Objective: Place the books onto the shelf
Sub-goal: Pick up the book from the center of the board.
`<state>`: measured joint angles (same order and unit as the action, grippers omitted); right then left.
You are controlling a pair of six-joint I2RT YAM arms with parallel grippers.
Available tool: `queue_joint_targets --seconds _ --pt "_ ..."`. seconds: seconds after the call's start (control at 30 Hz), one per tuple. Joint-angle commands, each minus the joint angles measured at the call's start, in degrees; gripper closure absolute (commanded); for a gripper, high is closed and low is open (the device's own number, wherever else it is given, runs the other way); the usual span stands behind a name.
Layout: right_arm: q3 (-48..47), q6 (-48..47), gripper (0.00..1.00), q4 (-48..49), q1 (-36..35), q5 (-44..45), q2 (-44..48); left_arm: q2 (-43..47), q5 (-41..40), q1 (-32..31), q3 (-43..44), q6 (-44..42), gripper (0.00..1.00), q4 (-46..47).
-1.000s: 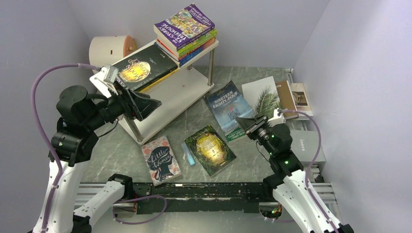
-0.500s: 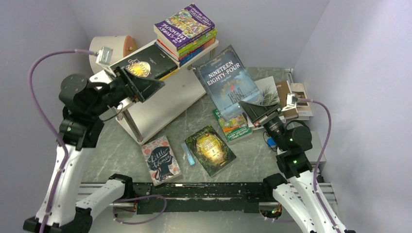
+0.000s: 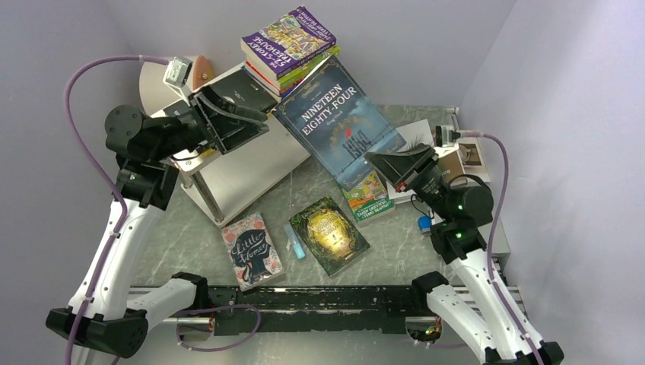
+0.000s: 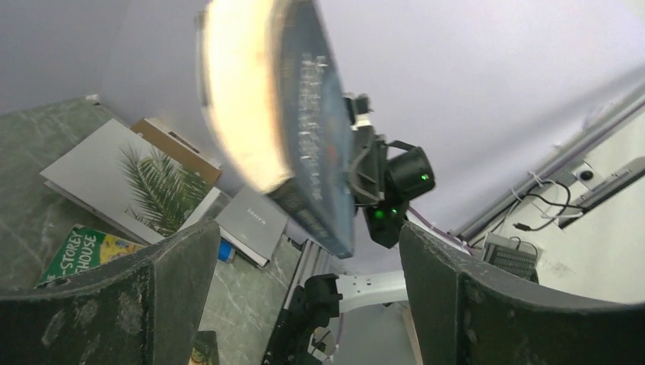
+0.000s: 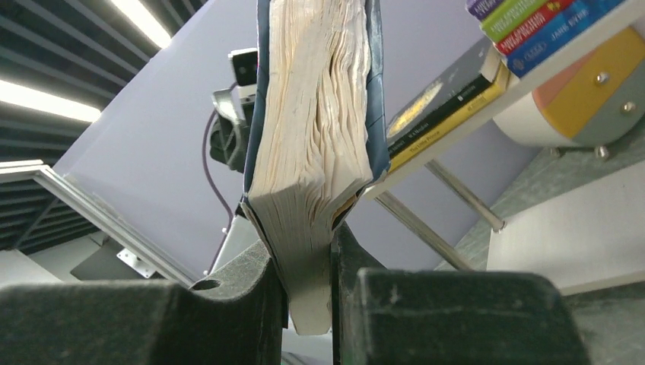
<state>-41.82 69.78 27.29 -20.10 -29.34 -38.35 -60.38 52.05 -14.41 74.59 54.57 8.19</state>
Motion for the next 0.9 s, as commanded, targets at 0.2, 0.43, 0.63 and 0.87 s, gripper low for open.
queue_joint_targets --seconds 0.2,0.43,0.63,0.87 --pt "-1.87 7.81 1.00 13.41 0.29 -4.82 -2.69 -0.90 -2.66 -0.35 3.45 -6.24 0.07 -11.27" --pt "-3.16 5.72 1.00 10.34 0.29 -8.08 -3.68 -1.14 1.07 -0.33 1.78 -2.05 0.06 -5.56" --pt "-5.12 1.51 1.00 6.19 0.24 -11.34 -4.52 -0.60 4.09 -0.35 1.63 0.28 0.07 -3.36" --pt "-10.21 -3.32 1.00 3.27 0.31 -15.65 -8.85 1.03 9.19 -0.35 -1.49 2.49 0.23 -0.17"
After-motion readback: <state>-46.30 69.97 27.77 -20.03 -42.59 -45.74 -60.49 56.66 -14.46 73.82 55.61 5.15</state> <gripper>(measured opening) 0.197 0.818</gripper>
